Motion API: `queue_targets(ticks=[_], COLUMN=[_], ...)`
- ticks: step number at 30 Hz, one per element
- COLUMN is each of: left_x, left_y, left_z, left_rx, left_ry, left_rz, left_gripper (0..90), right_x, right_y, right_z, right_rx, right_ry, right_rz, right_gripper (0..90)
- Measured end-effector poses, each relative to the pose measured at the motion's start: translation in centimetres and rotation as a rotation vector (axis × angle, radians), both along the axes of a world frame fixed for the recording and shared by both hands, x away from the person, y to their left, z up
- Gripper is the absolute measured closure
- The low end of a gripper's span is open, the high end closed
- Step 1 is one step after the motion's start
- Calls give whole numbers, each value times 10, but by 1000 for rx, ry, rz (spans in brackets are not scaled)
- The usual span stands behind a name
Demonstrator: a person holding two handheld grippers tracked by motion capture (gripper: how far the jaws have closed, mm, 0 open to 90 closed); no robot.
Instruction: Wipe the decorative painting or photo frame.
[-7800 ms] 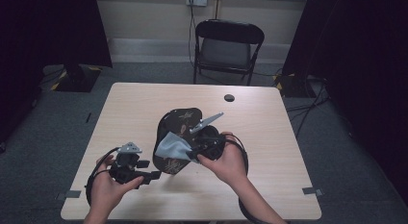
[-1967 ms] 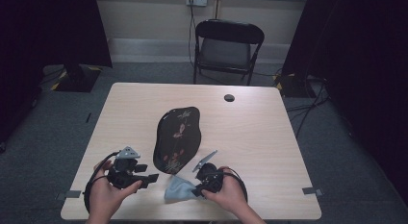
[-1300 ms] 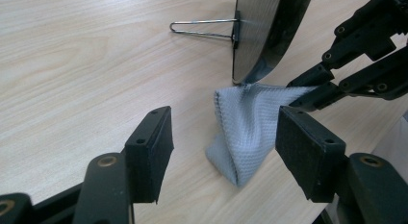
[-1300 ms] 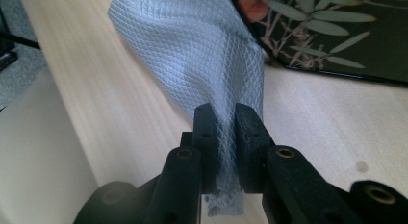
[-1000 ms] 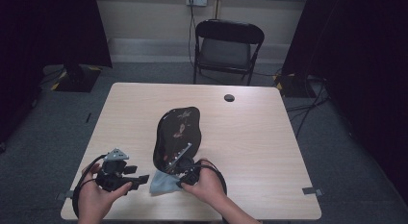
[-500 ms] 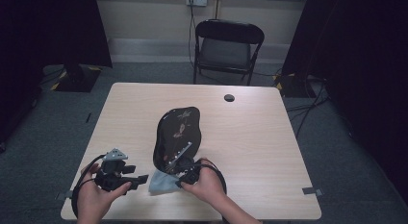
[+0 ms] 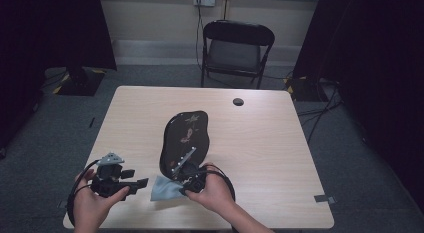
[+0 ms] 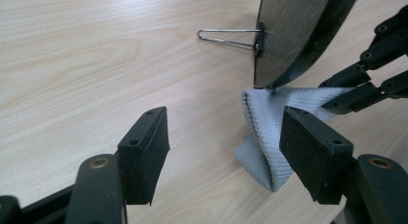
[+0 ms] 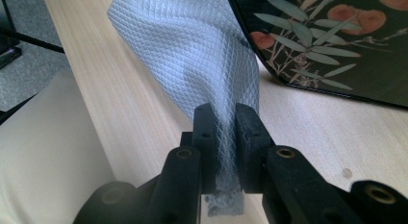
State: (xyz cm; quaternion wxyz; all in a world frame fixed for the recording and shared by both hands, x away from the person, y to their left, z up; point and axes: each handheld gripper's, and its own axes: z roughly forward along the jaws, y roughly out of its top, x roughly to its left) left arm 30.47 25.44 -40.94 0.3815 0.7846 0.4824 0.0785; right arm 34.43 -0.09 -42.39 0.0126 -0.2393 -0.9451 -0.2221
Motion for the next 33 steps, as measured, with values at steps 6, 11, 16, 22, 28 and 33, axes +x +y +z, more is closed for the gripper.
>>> queue_targets(ticks=[6,11,16,22,28,33], left_x=[1,2,3,4,4,4], left_y=[6,10,11,13,14,12], left_z=[-2,-5,-6,-9,-10,-11], left_rx=[-5,-10,-4,10,10,13], left_ry=[5,13,11,24,26,22], left_rz=[18,32,42,43,48,49], left_gripper=[344,344,347,352,353,356], right_x=[-2,-5,-7,-12,-13,-14], right_y=[1,2,3,5,8,10], right_z=[5,13,21,36,55,77], right_rx=[1,0,4,10,22,23], right_ry=[-6,-18,-24,-23,-32,-46], right_rz=[14,27,39,45,61,64], right_gripper=[812,811,812,814,815,815])
